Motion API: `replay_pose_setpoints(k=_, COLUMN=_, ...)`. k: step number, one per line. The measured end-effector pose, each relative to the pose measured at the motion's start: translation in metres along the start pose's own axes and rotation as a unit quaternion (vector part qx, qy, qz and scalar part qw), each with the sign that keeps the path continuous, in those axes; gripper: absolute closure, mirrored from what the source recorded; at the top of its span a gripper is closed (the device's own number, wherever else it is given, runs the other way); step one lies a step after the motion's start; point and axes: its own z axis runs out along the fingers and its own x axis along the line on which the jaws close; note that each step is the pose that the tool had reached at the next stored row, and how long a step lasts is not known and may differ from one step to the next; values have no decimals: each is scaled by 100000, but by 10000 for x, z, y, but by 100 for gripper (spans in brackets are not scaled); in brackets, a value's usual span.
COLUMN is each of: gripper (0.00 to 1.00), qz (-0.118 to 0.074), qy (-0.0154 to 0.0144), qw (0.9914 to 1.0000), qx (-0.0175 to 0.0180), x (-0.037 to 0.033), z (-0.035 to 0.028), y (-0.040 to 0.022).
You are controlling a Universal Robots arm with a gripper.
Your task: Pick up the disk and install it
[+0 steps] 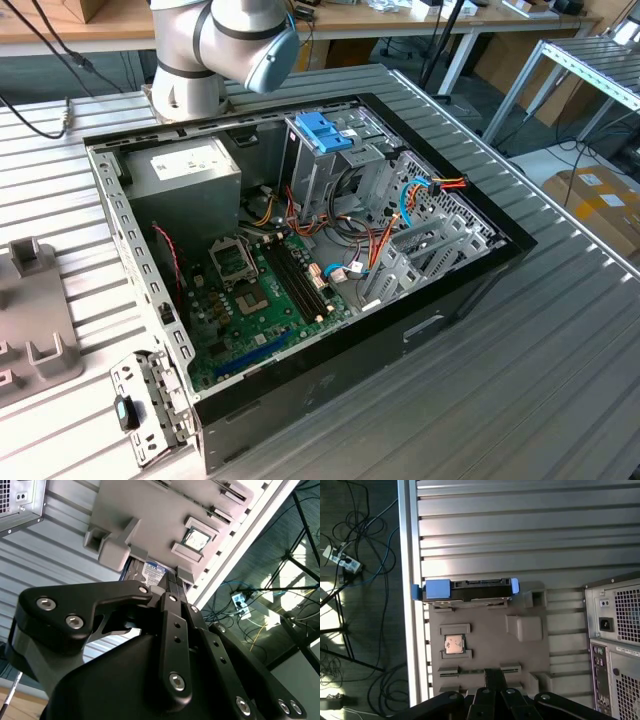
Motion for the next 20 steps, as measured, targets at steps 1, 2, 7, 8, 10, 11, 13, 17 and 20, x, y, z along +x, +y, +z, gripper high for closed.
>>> replay_pose_setpoints(k=1, gripper=89, qz=-3, qy=1, qw=100000, qx=2, x=2, z=0, y=2)
replay_pose_setpoints(k=2, gripper=89, qz=-10, qy=4, qw=100000, qx=2, x=3, z=0, y=3)
replay_pose_setpoints(k=7, gripper=89, qz=-3, qy=2, qw=100000, qx=2, x=9, z=0, y=4)
replay_pose_setpoints(k=8, gripper=89, qz=-4, qy=4, qw=100000, qx=1, x=9, z=-1, y=4)
replay_pose_setpoints(k=10, gripper=89, qz=-5, qy=3, qw=100000, qx=3, x=10, z=-1, y=4)
replay_pose_setpoints(k=11, gripper=89, qz=-6, qy=1, qw=100000, qx=2, x=10, z=0, y=4)
replay_pose_setpoints(k=13, gripper=89, qz=-61, qy=4, qw=100000, qx=1, x=10, z=-1, y=4)
replay_pose_setpoints(k=17, gripper=89, qz=-306, qy=18, qw=100000, qx=-4, x=10, z=-1, y=4)
replay_pose_setpoints(k=20, gripper=89, qz=-810, qy=39, qw=99997, qx=-17, x=10, z=-1, y=4)
